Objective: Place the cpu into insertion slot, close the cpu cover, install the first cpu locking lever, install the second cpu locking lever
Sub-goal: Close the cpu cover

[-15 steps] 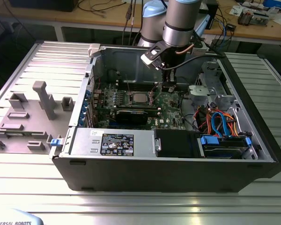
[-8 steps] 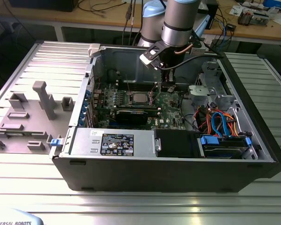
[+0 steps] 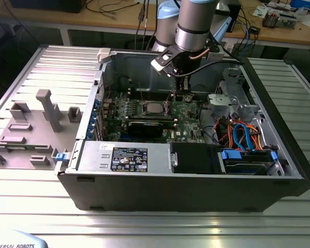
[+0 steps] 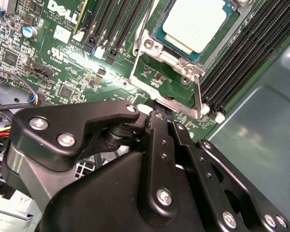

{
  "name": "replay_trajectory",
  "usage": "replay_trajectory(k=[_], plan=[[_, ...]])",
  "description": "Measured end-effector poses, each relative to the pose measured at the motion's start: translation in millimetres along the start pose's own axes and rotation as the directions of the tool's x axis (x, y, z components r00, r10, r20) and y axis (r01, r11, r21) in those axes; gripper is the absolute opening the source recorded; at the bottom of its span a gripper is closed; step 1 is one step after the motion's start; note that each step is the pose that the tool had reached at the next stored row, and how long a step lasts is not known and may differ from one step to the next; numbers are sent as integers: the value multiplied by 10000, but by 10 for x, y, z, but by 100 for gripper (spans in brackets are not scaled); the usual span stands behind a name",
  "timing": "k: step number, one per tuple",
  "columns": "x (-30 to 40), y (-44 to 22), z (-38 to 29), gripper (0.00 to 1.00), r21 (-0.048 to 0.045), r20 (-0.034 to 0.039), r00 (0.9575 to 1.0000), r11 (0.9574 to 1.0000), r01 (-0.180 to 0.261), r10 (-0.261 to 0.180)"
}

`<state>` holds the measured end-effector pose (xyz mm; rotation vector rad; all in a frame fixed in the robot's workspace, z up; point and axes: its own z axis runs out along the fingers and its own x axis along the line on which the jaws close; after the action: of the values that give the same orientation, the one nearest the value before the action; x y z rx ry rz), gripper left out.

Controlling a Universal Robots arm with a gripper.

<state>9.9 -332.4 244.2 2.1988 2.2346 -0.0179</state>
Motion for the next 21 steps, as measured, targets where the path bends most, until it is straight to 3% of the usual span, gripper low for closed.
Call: replay_trajectory(k=[11, 21], plan=[[1, -35, 0, 11, 0, 0, 10000, 10000, 1, -1], [4, -217, 2, 11, 0, -10, 10000, 10000, 1, -1]])
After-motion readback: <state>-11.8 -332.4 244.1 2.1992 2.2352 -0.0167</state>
